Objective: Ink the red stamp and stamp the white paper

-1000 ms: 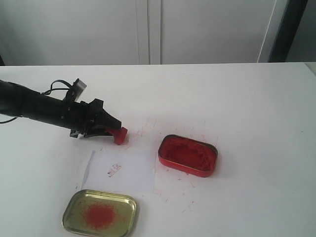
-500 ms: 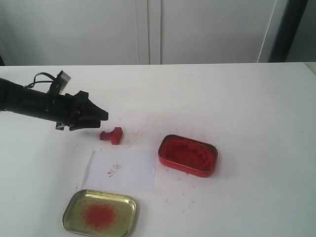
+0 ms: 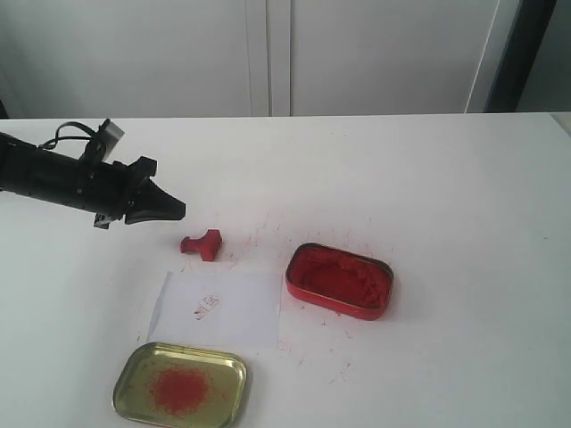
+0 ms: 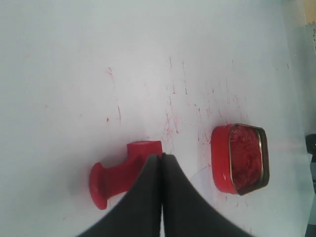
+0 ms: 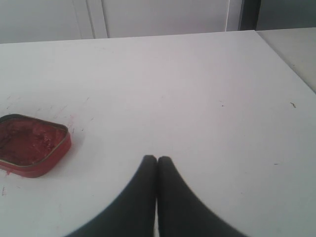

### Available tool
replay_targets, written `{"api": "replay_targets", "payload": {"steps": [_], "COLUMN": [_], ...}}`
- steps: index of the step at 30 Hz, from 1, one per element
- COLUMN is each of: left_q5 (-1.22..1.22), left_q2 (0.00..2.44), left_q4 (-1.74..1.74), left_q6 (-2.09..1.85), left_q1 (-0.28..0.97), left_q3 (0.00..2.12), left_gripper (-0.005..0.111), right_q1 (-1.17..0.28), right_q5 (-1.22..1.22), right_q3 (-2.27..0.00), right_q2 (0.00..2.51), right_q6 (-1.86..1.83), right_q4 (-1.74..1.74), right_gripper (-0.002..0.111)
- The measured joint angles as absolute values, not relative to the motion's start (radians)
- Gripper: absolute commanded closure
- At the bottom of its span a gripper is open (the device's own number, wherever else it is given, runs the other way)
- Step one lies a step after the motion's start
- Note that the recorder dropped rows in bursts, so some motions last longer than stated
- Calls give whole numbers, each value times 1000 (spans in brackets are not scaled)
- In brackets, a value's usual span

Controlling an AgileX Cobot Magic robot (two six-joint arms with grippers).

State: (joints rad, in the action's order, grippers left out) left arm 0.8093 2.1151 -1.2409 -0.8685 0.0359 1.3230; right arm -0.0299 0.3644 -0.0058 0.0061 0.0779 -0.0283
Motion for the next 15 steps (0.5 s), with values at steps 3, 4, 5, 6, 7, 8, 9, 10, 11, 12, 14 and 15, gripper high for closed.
{"api": "replay_targets", "payload": {"steps": [3, 4, 5, 6, 7, 8, 9, 10, 11, 12, 14, 15], "left_q5": [804, 794, 780, 765, 743, 719, 697, 678, 662, 648, 619, 609], "left_q2": [2113, 2113, 2109, 2104, 2095, 2086, 2077, 2064, 2054, 2044, 2018, 2005], "left_q4": [-1230, -1219, -1200, -1172, -1141, -1105, -1076, -1031, -1002, -971, -895, -862], "left_q6": [-850, -841, -827, -812, -791, -768, -743, -713, -694, -676, -627, -604], "left_q1": [36, 36, 36, 38, 43, 50, 57, 69, 78, 88, 115, 128], "left_q3": [1323, 1323, 1323, 1323, 1323, 1323, 1323, 1323, 1323, 1323, 1323, 1323], "left_gripper": [107, 107, 107, 107, 107, 107, 107, 107, 107, 107, 107, 107], "right_q1": [-30, -30, -30, -30, -30, -30, -30, -30, -30, -30, -30, -30], "right_q5": [364, 364, 364, 364, 364, 364, 364, 364, 364, 364, 364, 364], "right_q3": [-6, -6, -6, -6, -6, -6, -6, -6, -6, -6, -6, -6], "right_q2": [6, 6, 6, 6, 6, 6, 6, 6, 6, 6, 6, 6], "right_q6": [78, 78, 78, 78, 78, 78, 78, 78, 78, 78, 78, 78], "right_q4": [-28, -28, -28, -28, -28, -28, -28, -28, -28, -28, -28, -28], "right_gripper": [108, 108, 108, 108, 108, 108, 108, 108, 108, 108, 108, 108]}}
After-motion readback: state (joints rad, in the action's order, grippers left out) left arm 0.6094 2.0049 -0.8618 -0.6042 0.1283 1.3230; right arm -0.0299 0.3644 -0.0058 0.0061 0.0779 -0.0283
